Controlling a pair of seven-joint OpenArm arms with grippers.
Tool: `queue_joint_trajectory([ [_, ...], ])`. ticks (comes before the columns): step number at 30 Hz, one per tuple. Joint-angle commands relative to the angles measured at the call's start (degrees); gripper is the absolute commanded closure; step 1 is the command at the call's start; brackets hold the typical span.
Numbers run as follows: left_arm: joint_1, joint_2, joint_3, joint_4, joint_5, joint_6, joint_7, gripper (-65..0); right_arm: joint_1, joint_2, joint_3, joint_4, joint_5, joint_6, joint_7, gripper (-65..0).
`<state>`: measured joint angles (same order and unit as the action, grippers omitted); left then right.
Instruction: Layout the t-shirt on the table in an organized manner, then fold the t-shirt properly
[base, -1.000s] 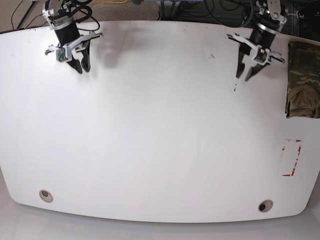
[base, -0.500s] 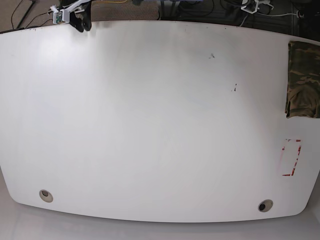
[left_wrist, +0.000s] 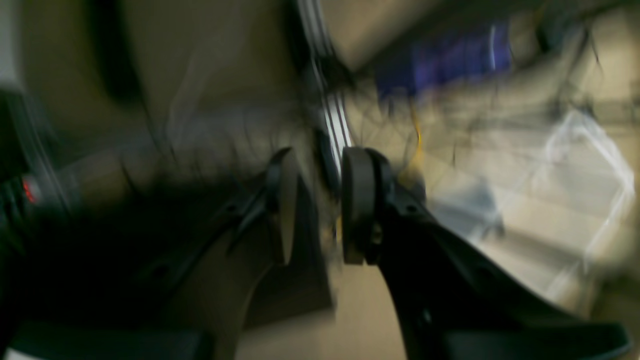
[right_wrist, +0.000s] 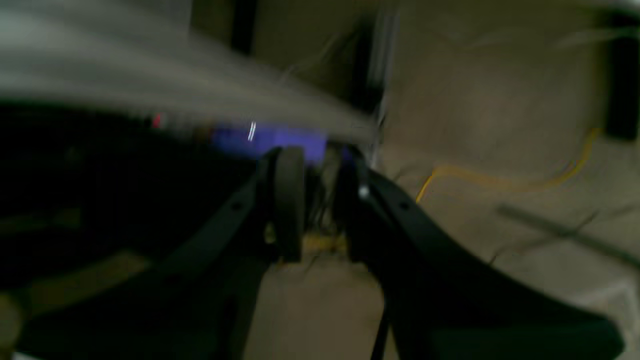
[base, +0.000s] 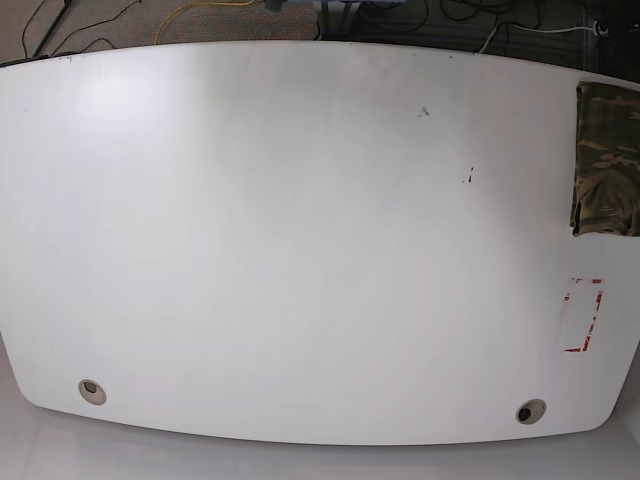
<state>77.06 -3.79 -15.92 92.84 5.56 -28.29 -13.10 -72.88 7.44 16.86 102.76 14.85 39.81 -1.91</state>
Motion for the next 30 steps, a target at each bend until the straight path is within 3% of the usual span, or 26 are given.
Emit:
queue_joint_trajectory([
  [1,0.44,-1.61,0.49,-3.83,-0.68,-0.23,-1.36,-13.6,-1.36,0.51,-1.26,-2.41,0.05,0.19,1.25,-12.2],
  [7,-7.21,-2.67,1.81,-14.2,-0.51,-0.23,-1.18,-13.6,2.24,0.34,-2.49,-11.73,-4.43,0.19,1.34,-12.2],
  [17,-23.03,-2.76,4.19,-33.72,-0.33,-0.23,0.05,-13.8,15.7,-0.1,-5.39,-28.87,-10.06,0.06,1.34,-12.2],
  [23,-34.11,-4.69,6.91,-45.15,-0.42,-0.23,4.71,-13.8,23.87,-0.1,-6.53,-38.72,-12.96,-3.2,1.34,-12.2],
  [30,-42.73,-5.04,7.0,-55.08,-0.42,0.38,4.88,-13.8,31.43,-0.37,-6.53,-47.95,-14.9,-5.92,1.34,-12.2],
])
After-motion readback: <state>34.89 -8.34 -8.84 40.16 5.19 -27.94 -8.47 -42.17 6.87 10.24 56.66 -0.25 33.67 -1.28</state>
